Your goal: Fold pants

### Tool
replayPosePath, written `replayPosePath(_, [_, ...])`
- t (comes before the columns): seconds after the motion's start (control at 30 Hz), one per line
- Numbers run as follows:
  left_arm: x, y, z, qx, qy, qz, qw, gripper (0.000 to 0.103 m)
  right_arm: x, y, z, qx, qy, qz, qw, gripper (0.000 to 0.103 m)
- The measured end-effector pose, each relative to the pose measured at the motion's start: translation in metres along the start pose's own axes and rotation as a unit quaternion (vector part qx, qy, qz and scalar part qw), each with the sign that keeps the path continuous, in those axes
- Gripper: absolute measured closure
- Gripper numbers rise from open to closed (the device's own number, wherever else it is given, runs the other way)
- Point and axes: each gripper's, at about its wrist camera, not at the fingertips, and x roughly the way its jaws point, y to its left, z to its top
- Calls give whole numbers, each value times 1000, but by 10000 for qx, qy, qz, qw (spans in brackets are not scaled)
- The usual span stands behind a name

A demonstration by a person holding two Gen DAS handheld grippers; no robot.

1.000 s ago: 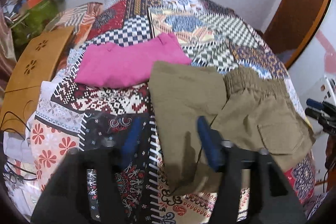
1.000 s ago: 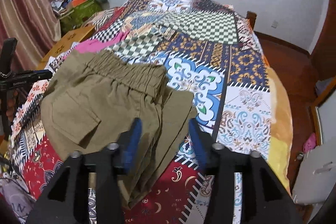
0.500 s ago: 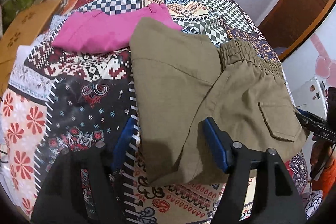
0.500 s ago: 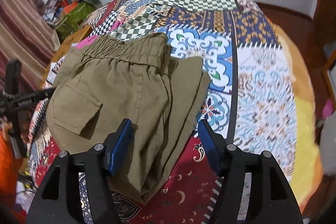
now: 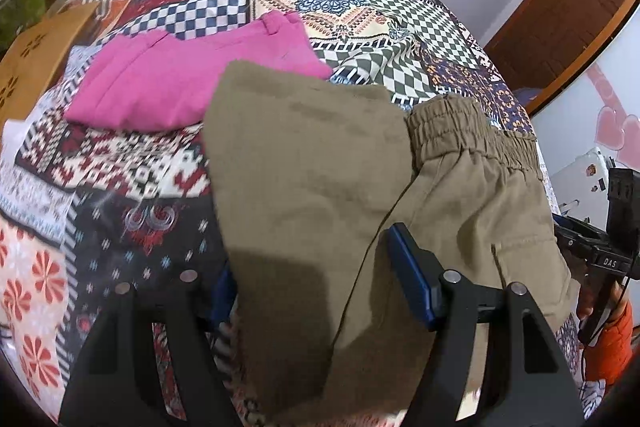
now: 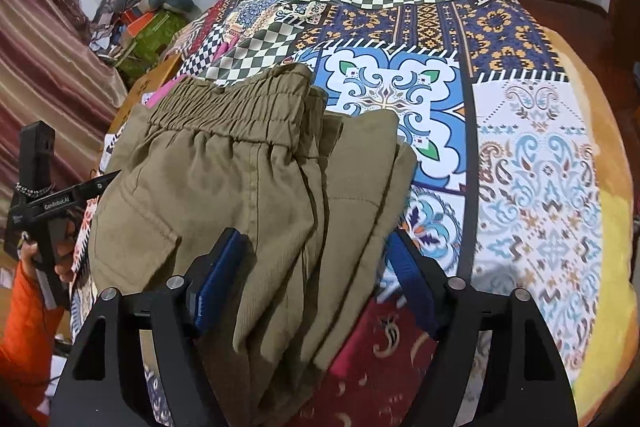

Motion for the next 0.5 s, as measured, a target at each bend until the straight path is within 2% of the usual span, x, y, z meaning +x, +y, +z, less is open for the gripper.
replayPosePath(0.13, [6, -3, 11, -32, -46, -41, 10000, 37, 5, -8, 6, 133, 5, 97, 9999, 29])
replayPosePath(0.27, [0, -12, 9, 83, -27, -268, 9996, 49, 5, -13, 5, 209, 76, 190, 9996, 29])
replayPosePath(0.4, [-2, -22, -2, 307, 50, -332, 9990, 49, 0, -13, -3, 102, 164, 230, 9995, 29])
replayPosePath(0.5, [3, -16, -6, 206, 96, -410, 9989, 49, -2, -14, -8, 75, 180, 287, 9994, 29])
